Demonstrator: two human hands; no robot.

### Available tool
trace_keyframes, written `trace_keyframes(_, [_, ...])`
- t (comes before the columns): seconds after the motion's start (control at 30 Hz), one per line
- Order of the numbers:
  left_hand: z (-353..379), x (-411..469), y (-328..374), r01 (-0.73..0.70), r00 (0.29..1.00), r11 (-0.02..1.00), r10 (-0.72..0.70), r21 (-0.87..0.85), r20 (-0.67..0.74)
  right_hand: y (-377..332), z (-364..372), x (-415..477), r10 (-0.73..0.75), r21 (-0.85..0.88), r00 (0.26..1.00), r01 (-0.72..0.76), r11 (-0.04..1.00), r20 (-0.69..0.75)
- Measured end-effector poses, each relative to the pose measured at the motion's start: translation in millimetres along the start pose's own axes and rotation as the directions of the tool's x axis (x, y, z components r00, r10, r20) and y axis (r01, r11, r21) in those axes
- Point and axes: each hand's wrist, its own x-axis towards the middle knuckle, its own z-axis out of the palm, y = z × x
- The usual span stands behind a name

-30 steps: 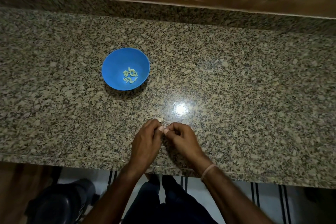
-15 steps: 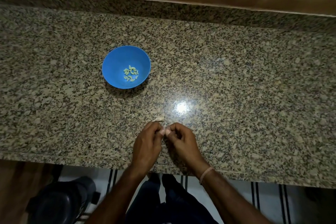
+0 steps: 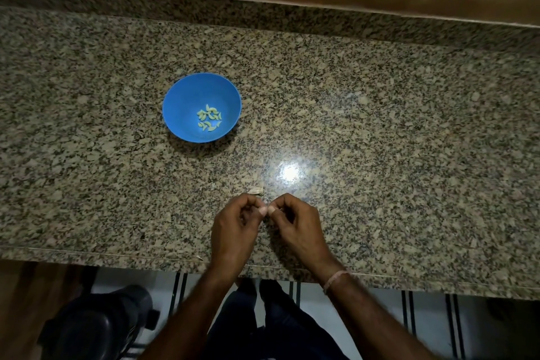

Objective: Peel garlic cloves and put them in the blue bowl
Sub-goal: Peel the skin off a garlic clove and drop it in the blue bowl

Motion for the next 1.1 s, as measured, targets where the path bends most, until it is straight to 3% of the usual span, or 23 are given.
trace_keyframes(0.37, [-3.6,-0.2,6.8,-0.096,0.992,0.949,0.115,0.300,-0.047,-3.8,-2.0,0.5,-0.010,-0.048,0.998,0.013,0.999,0.064])
trace_keyframes(0.6, [-1.0,-4.5,12.5,-0.053,0.992,0.923,0.093,0.381,-0.087,-6.9,1.3,-1.8,-0.208,-0.340,0.977,0.208,0.917,0.038])
trace_keyframes(0.7, [-0.3,-5.1,15.4,-0.081,0.992,0.907,0.115,0.414,-0.058,-4.3,1.7,-2.5,-0.229,-0.367,0.973,0.220,0.904,0.020])
trace_keyframes(0.8, [2.0,-2.2,11.3,-0.036,0.999,0.929,0.044,0.368,-0.013,-0.9,0.6,-1.4,-0.228,-0.326,0.974,0.212,0.921,-0.012])
trace_keyframes(0.93, [4.4,1.8,3.7,0.063,0.996,0.988,-0.071,0.141,0.053,-1.4,0.2,-2.1,-0.232,-0.282,0.972,0.211,0.936,-0.045])
trace_keyframes(1.1, [2.8,1.8,5.7,-0.009,0.996,0.995,0.000,0.098,0.091,-3.8,1.3,-2.5,-0.154,-0.229,0.984,0.131,0.965,-0.085])
